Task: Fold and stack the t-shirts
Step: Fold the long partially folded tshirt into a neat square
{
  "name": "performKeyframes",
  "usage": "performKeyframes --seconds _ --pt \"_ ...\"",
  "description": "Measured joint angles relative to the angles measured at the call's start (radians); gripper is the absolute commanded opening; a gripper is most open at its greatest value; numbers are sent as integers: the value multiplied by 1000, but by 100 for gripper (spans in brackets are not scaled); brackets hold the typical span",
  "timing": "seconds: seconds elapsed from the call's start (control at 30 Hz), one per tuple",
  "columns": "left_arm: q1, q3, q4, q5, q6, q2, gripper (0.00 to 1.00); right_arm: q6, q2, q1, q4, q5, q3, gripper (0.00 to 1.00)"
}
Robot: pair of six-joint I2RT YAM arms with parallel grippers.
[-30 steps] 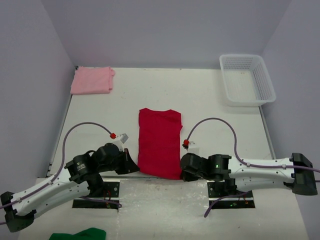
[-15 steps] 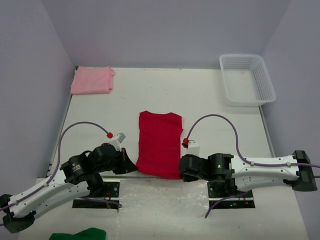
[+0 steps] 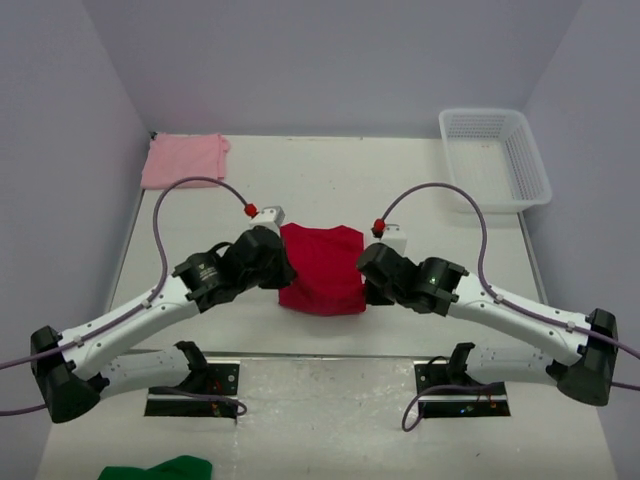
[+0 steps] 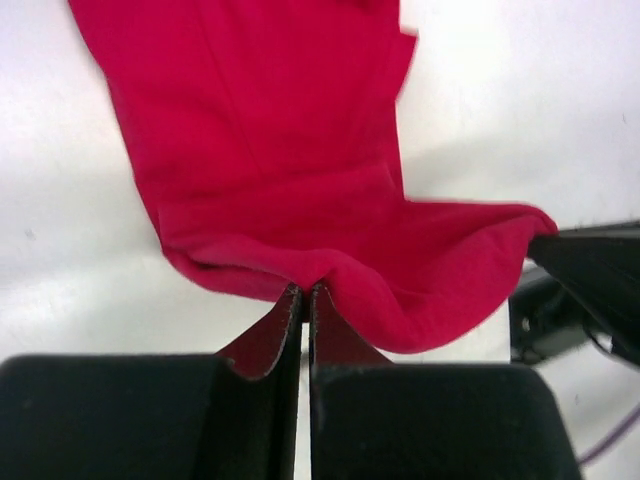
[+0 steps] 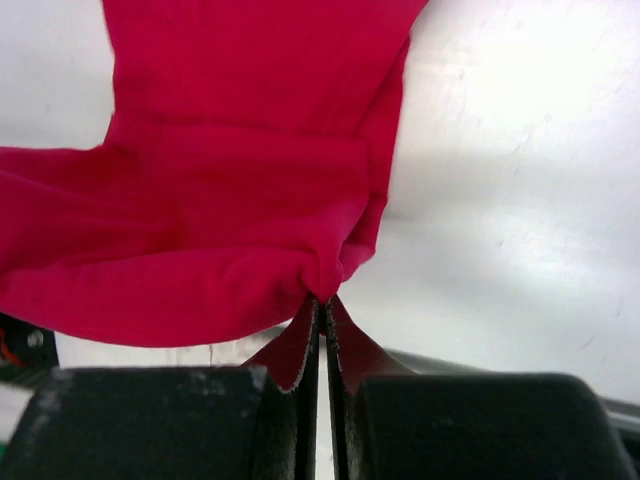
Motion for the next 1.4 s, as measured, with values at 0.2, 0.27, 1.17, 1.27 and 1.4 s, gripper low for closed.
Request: performKeyframes --seconds 0.2,0.27,1.17,1.27,1.4 --pt "208 124 106 -11 143 191 0 -203 142 -202 70 -51 102 0" --pt "262 155 122 -9 177 236 0 -257 190 -240 97 -74 138 0" --pt "531 460 460 231 436 1003 0 -523 795 -573 246 -286 449 0" --pt "535 481 478 246 450 1012 1 -532 840 -610 251 -287 476 0" --pt "535 489 501 255 464 1017 16 -539 910 -657 241 -283 548 43"
